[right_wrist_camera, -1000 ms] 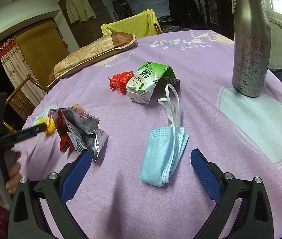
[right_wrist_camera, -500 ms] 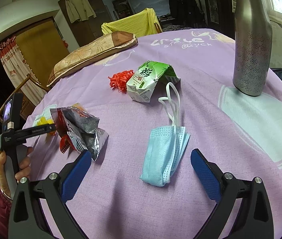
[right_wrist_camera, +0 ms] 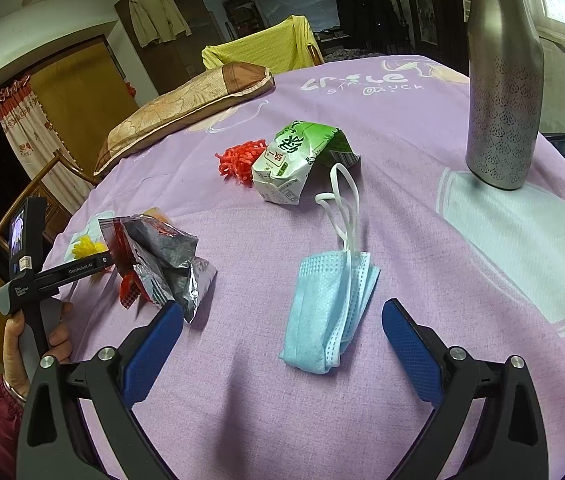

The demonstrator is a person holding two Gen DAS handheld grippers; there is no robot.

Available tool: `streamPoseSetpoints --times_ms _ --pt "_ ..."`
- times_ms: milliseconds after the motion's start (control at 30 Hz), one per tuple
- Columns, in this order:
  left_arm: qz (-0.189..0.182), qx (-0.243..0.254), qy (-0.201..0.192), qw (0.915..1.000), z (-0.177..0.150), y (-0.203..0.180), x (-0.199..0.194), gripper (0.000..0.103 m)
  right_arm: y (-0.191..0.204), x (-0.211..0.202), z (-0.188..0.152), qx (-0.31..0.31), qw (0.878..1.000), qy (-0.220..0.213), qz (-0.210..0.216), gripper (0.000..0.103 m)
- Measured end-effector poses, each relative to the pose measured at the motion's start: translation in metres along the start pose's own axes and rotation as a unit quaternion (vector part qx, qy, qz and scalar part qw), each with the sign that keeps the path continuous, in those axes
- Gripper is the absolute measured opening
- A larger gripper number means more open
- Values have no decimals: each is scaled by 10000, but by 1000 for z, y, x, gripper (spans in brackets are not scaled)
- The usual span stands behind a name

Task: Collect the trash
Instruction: 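Grasp the yellow pompom with the left gripper while the right grasps the red wrapper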

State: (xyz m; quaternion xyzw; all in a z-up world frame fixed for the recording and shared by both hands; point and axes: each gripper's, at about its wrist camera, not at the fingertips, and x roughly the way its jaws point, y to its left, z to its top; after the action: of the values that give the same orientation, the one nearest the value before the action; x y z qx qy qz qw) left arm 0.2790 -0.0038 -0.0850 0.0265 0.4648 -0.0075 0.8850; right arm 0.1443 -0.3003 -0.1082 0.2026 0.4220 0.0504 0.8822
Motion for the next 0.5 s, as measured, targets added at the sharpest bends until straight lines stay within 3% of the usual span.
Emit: streamPoseSetpoints --times_ms 500 --pt "-8 -3 41 10000 0 0 0 97 -1 1 0 14 10000 17 5 98"
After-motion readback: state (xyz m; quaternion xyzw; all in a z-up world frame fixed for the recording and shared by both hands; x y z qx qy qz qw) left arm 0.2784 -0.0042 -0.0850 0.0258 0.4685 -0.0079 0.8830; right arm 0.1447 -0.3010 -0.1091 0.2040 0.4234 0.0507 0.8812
